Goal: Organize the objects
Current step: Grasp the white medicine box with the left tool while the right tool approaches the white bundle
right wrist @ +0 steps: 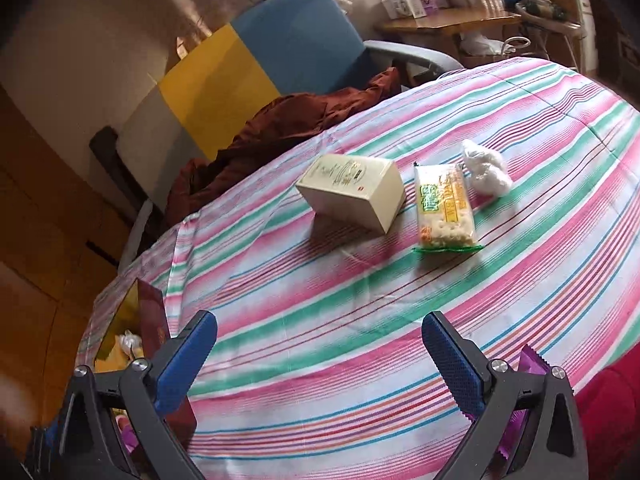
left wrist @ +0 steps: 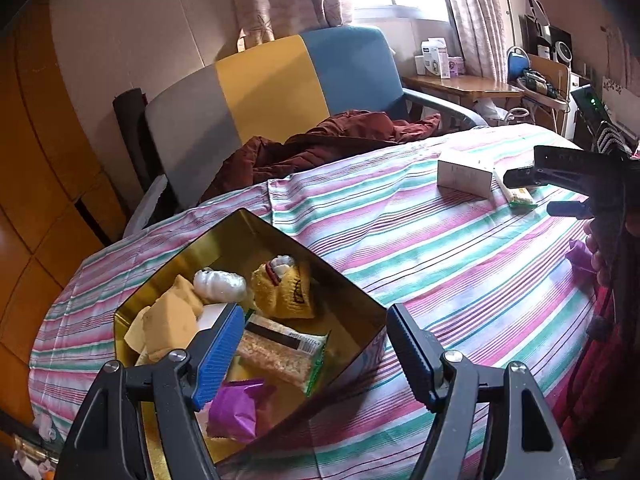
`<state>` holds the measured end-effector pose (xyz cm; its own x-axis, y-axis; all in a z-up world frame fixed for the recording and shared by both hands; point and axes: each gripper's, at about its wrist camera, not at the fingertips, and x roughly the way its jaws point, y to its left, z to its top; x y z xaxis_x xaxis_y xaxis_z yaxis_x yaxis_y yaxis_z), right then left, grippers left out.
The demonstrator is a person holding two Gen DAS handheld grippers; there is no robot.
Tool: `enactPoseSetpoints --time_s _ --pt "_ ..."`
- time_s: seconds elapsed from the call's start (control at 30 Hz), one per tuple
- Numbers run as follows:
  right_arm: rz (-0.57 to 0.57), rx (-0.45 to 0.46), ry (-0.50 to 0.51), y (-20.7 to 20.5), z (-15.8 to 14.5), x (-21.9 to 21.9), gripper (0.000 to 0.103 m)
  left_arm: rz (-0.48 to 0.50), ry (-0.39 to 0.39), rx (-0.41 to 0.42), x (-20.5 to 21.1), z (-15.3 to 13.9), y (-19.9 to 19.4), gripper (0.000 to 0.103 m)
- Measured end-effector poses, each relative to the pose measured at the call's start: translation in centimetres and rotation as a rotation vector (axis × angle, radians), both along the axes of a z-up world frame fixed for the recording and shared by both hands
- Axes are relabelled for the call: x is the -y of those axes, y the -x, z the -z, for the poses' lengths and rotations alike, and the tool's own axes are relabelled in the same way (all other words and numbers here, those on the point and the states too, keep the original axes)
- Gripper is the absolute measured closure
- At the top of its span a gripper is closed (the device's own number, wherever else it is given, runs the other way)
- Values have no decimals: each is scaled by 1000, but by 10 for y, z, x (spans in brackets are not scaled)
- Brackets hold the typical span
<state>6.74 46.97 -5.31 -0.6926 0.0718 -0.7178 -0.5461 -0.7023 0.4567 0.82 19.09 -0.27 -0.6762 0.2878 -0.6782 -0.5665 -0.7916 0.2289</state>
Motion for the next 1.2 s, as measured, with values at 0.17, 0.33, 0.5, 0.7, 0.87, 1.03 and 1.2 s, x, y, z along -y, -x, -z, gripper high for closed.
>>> enactPoseSetpoints --time_s 0.17,0.33,0.5,0.7,0.87,1.03,1.2 --pt "0 0 -20 -1 -15 -7 0 25 -12 20 -7 2 4 28" --pt "18 -3 -126 1 -37 -30 0 61 -9 33 -21 4 4 28" --pt "62 12 -155 -1 -28 -63 0 105 1 49 -37 7 1 28" --pt "149 -32 13 -15 -13 -91 0 138 17 60 -57 11 2 27" --pt "177 -44 71 -21 -9 -95 0 175 36 58 -79 14 4 26" --pt "173 -48 86 -21 -8 -96 0 205 47 75 -101 20 7 26" --pt "171 -56 114 -22 -5 -98 0 226 54 112 -120 29 16 26"
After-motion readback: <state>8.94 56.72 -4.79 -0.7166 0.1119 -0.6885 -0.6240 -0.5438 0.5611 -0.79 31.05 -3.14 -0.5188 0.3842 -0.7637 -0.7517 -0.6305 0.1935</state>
